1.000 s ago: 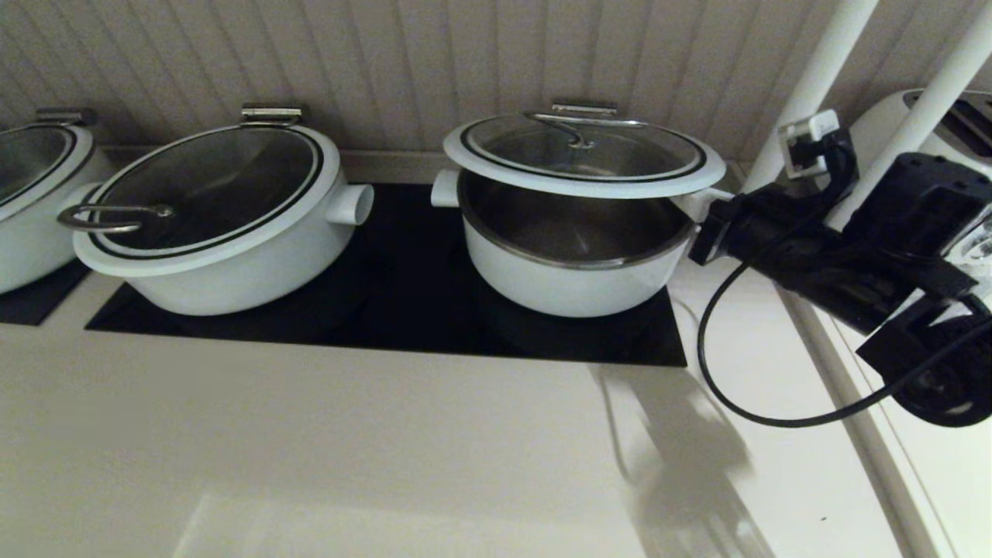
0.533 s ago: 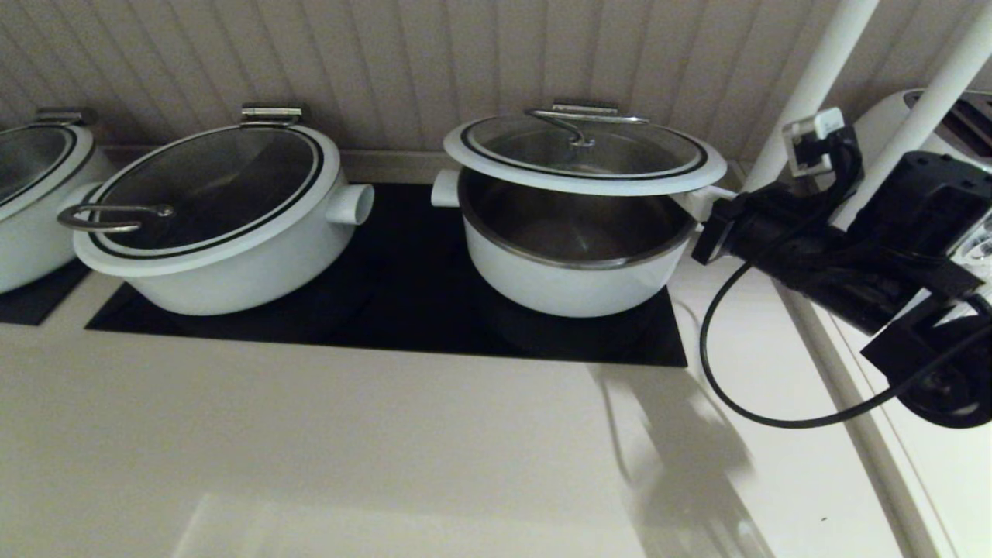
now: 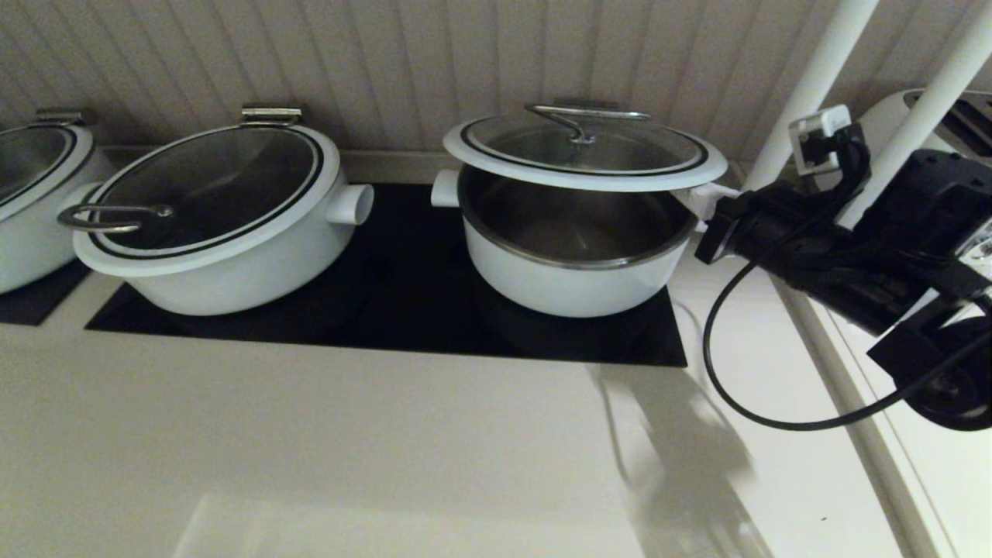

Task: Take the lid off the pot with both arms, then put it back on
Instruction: Open the pot lid completely

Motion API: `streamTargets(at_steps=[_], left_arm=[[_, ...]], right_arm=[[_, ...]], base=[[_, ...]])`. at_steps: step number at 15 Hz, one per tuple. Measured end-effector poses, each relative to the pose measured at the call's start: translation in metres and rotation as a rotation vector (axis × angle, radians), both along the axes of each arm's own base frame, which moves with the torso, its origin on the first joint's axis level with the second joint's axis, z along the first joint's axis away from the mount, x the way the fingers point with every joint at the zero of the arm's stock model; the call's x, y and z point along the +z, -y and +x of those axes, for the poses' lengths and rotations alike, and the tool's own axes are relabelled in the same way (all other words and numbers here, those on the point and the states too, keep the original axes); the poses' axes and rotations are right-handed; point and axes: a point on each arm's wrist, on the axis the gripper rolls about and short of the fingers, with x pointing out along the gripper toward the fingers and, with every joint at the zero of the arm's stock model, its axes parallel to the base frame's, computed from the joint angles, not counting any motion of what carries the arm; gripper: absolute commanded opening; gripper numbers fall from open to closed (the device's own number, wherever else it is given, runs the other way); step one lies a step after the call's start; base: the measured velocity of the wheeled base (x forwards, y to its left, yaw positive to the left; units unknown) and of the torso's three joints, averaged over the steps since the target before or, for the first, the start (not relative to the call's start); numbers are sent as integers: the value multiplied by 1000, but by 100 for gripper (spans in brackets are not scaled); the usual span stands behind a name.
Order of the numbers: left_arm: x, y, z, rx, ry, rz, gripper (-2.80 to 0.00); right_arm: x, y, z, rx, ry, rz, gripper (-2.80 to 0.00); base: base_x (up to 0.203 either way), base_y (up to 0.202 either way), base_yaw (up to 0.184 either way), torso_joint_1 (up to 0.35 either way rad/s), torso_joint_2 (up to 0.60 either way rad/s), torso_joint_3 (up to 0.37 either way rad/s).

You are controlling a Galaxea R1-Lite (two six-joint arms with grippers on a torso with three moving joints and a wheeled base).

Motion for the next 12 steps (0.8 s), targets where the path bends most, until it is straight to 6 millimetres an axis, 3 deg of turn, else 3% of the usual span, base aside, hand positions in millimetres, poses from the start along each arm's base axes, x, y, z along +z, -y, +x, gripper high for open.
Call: streamTargets(at_steps=[8,12], left_arm=[[0,0,0,7,-4,-3,-280],[0,0,1,108,-9,-2,-280]], right_arm=[[7,1,0,0,21,11,-280],[11,1,-2,3,33,14,-280]], base=[[0,0,0,0,0,0],[0,0,0,0,0,0]])
